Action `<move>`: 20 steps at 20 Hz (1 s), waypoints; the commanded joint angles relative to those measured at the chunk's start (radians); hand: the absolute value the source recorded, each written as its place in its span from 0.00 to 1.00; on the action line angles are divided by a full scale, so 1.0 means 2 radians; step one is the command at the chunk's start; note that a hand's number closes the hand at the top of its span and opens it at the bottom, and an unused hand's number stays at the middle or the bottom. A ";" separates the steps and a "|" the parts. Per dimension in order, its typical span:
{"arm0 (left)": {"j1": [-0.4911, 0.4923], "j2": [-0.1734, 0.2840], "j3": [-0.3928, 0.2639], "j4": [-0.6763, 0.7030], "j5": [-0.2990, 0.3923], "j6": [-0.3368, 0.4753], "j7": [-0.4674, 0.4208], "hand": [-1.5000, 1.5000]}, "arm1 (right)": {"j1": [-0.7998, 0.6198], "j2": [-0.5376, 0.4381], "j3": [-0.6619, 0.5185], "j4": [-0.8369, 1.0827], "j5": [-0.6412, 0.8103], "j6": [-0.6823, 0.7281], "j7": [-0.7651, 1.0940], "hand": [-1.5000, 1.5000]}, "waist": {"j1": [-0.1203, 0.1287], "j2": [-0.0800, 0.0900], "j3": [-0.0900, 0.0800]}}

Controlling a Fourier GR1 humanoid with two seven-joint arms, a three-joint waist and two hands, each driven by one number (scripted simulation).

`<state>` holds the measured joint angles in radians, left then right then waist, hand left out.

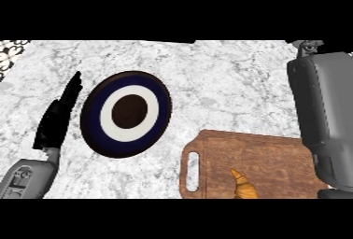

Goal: Pick the bell pepper from the cutting board and place it in the tiered basket

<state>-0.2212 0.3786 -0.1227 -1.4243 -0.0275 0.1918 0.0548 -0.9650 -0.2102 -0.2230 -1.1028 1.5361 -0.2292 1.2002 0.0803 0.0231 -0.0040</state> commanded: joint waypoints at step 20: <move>0.020 -0.007 0.024 0.000 -0.011 0.007 0.001 0.50 | -0.138 -0.107 -0.107 0.230 0.124 0.068 0.012 1.00 | -0.030 -0.008 0.002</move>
<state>-0.1793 0.3729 -0.0811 -1.4169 -0.0433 0.1943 0.0495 -1.2552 -0.3869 -0.4309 -0.7055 1.7473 -0.1292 1.1237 0.0240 0.0065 -0.0007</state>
